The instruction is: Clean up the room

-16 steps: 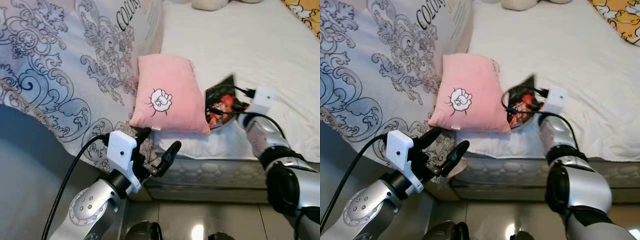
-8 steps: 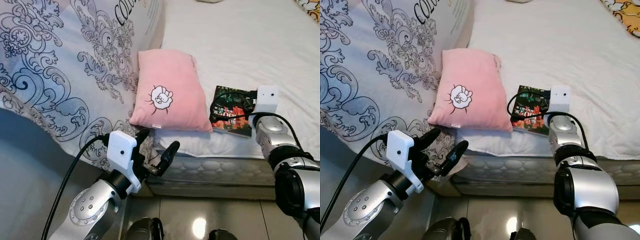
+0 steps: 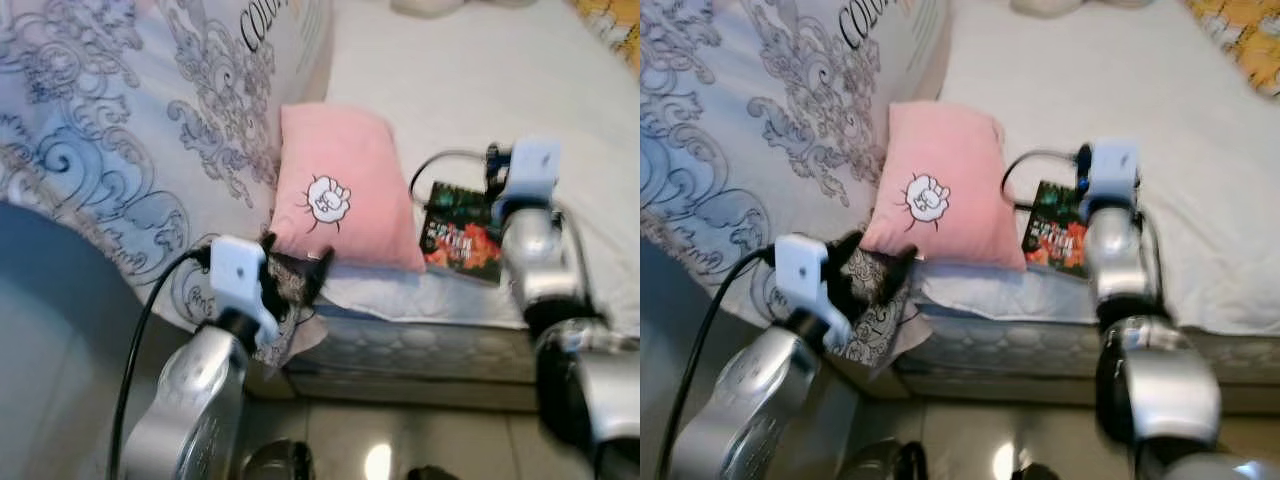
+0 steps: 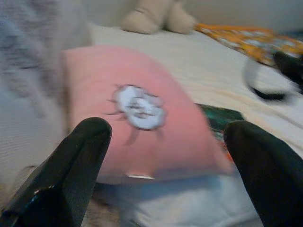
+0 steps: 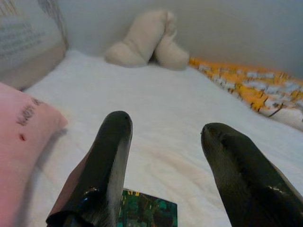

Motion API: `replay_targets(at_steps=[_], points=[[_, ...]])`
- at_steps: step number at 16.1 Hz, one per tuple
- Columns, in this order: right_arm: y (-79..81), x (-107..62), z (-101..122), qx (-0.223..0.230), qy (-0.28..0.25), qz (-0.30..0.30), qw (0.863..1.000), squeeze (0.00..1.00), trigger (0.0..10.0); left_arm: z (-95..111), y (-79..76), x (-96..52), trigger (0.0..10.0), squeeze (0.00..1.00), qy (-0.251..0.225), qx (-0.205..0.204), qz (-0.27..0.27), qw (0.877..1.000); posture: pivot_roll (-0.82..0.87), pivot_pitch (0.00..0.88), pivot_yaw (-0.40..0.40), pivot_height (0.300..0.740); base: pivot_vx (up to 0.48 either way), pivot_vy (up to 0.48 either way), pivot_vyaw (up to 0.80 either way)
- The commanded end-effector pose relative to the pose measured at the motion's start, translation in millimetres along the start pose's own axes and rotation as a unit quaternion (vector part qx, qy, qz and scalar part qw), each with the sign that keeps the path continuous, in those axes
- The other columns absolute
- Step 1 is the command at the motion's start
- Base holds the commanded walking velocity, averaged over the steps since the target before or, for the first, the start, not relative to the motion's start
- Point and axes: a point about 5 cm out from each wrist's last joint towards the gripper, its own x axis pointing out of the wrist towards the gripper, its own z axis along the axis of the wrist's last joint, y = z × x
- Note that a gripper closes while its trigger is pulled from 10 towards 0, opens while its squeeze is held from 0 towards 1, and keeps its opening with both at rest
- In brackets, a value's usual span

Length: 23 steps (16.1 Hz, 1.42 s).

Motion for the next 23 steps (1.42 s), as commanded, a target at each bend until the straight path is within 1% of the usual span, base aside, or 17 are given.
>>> replay_targets(at_steps=[1,2,3,4,5,6,7,8,9,10,11,13,14,15,19,23], points=[[3.4,-11.1,-2,-0.001,-0.021,0.002,1.000,0.00,10.0,-8,11.6,-0.4,10.0,0.00,0.005,0.004,0.037,0.999,0.00,0.000,0.071,0.740,0.000,0.000,0.00],[5.5,-18.0,-6,0.000,-0.023,0.007,1.000,0.00,10.0,-10,14.3,0.5,10.0,0.00,0.003,0.002,0.045,0.999,-0.01,0.000,0.069,0.740,0.000,0.000,0.00],[11.4,-43.5,-16,0.003,-0.025,0.023,0.999,0.00,10.0,-15,23.6,0.0,10.0,0.00,0.001,-0.004,0.073,0.997,-0.05,0.000,0.059,0.740,0.000,-0.480,0.00],[14.2,-64.1,-28,0.006,-0.010,0.035,0.999,0.00,10.0,-20,28.7,0.2,10.0,0.00,0.003,-0.009,0.088,0.996,-0.06,0.000,0.063,0.740,0.000,-0.469,0.00],[15.2,-72.4,-38,0.008,0.010,0.037,0.999,0.00,10.0,-23,30.6,4.2,10.0,0.00,0.001,-0.011,0.093,0.996,-0.08,0.000,0.072,0.740,0.000,-0.469,0.00],[15.8,-73.3,-42,0.008,0.017,0.037,0.999,0.00,10.0,-23,31.5,8.0,10.0,0.00,-0.002,-0.007,0.096,0.995,-0.08,0.000,0.078,0.740,0.000,-0.461,0.00],[17.4,-69.9,-43,0.008,0.022,0.035,0.999,0.00,10.0,-22,34.5,18.0,10.0,0.00,-0.010,0.002,0.109,0.994,-0.09,0.000,0.087,0.740,0.000,-0.461,0.00],[16.9,-66.1,-37,0.016,0.017,0.035,0.999,0.00,10.0,-22,42.8,23.1,10.0,0.00,-0.018,0.005,0.134,0.991,-0.10,0.000,0.091,0.740,0.000,-0.458,0.00],[15.5,-66.2,-33,0.021,0.007,0.037,0.999,0.00,10.0,-23,47.9,23.5,10.0,0.00,-0.020,-0.002,0.148,0.989,-0.10,0.000,0.091,0.740,0.000,-0.458,0.00],[11.9,-72.5,-28,0.035,-0.006,0.053,0.998,0.00,10.0,-27,58.9,21.8,10.0,0.00,-0.022,-0.007,0.175,0.984,-0.11,0.000,0.095,0.740,0.000,-0.454,0.00],[10.7,-75.8,-31,0.042,0.000,0.062,0.997,0.00,10.0,-28,61.0,22.4,10.0,0.00,-0.023,-0.003,0.179,0.984,-0.11,0.000,0.096,0.740,0.000,-0.454,0.00],[11.7,-77.7,-32,0.057,0.003,0.076,0.995,0.00,10.0,-27,59.8,26.1,10.0,0.00,-0.025,0.006,0.177,0.984,-0.11,0.000,0.102,0.740,0.000,-0.454,0.00],[14.4,-76.1,-32,0.058,0.005,0.080,0.995,0.00,10.0,-28,58.9,28.4,10.0,0.00,-0.024,0.008,0.176,0.984,-0.11,0.000,0.105,0.740,0.000,-0.454,0.00],[17.0,-74.6,-31,0.053,0.009,0.084,0.995,0.00,10.0,-29,58.3,30.3,10.0,0.00,-0.023,0.011,0.177,0.984,-0.11,0.000,0.108,0.740,0.000,-0.450,0.79],[23.3,-70.6,-29,0.063,0.017,0.092,0.994,0.00,10.0,-30,60.2,32.3,10.0,0.00,-0.026,0.020,0.175,0.984,-0.11,0.000,0.114,0.740,0.000,-0.442,0.73],[28.3,-70.5,-30,0.062,0.021,0.100,0.993,0.00,10.0,-30,57.6,35.8,10.0,0.00,-0.024,0.024,0.157,0.987,-0.11,0.000,0.117,0.740,0.000,-0.444,0.00]])
